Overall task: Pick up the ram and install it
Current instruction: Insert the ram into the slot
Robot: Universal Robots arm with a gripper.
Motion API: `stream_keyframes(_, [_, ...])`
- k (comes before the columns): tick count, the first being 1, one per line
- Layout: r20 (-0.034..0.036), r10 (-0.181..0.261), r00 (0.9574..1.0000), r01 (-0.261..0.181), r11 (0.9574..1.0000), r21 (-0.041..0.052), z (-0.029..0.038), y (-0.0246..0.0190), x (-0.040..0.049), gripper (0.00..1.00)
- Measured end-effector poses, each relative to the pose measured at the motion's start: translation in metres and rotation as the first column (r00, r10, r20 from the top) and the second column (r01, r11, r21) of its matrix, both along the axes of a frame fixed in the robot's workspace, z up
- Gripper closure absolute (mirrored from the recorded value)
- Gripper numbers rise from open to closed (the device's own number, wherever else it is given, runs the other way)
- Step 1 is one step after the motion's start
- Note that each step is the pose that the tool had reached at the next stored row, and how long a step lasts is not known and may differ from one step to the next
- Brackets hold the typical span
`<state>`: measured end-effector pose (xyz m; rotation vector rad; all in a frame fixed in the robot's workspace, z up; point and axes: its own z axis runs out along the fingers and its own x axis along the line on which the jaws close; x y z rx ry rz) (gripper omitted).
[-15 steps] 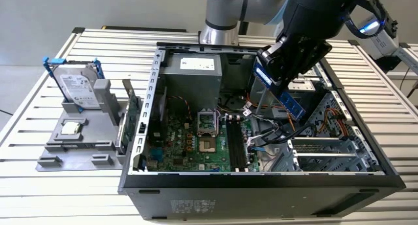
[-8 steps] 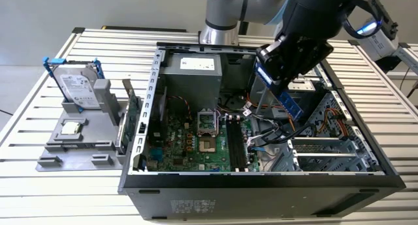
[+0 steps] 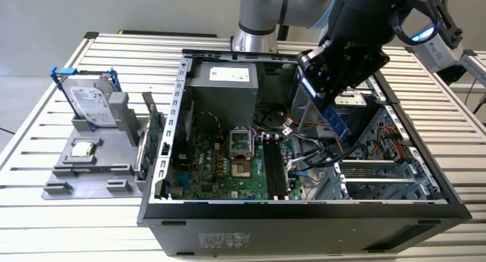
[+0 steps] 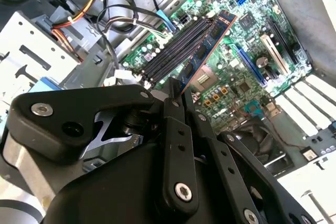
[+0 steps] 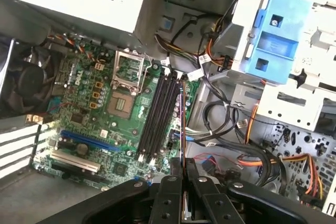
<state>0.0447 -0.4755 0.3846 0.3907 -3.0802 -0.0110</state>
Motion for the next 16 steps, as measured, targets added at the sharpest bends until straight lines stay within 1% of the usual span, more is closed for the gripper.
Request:
stream_keyframes(4, [0.0000,-0.037,0.9993,0.037,0.9993,0.0000,0.0000,0.0000,0.0000,1.00])
stream_keyframes(8, [0.0000,-0.072,0.9974,0.072,0.9974,0.0000,0.0000,0.0000,0.0000,1.00])
stream_keyframes(12, [0.0000,-0.107,0.9943,0.107,0.9943,0.0000,0.0000,0.0000,0.0000,1.00])
stream_keyframes(16, [0.0000,-0.141,0.9901,0.141,0.9901,0.0000,0.0000,0.0000,0.0000,1.00])
